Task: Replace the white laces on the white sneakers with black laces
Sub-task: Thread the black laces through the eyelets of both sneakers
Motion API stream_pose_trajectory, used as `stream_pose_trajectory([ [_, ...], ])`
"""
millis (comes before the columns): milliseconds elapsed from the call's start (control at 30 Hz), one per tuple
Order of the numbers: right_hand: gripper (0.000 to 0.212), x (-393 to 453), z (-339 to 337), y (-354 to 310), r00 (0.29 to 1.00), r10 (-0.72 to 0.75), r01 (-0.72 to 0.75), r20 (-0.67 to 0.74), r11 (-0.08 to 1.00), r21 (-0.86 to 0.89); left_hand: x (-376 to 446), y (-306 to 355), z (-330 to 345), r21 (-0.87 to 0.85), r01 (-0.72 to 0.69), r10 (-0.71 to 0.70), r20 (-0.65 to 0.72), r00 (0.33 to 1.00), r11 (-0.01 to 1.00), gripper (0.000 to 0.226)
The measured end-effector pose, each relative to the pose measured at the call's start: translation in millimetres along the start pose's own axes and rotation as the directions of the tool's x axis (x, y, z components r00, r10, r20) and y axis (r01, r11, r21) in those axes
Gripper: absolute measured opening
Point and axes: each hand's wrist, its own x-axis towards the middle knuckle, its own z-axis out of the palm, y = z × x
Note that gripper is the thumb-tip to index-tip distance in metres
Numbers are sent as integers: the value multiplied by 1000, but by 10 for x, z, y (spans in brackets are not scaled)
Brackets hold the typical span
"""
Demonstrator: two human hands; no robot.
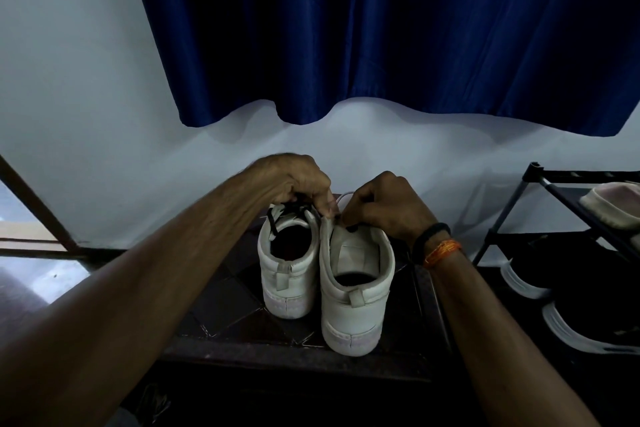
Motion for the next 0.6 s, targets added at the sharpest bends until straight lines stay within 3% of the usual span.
stream_pose_trajectory([
  [367,8,50,97,23,997,-65,63,-38,996,-71,-58,5,-12,-17,-22,22,-2,1000,1000,23],
  [500,15,26,26,47,996,-92,93,11,995,-39,-62,-31,-46,-50,-59,60,4,998,997,15],
  [600,9,29,31,56,996,-87,87,-1,996,-34,-73,-84,-60,-17,-136,136,20,991,991,23],
])
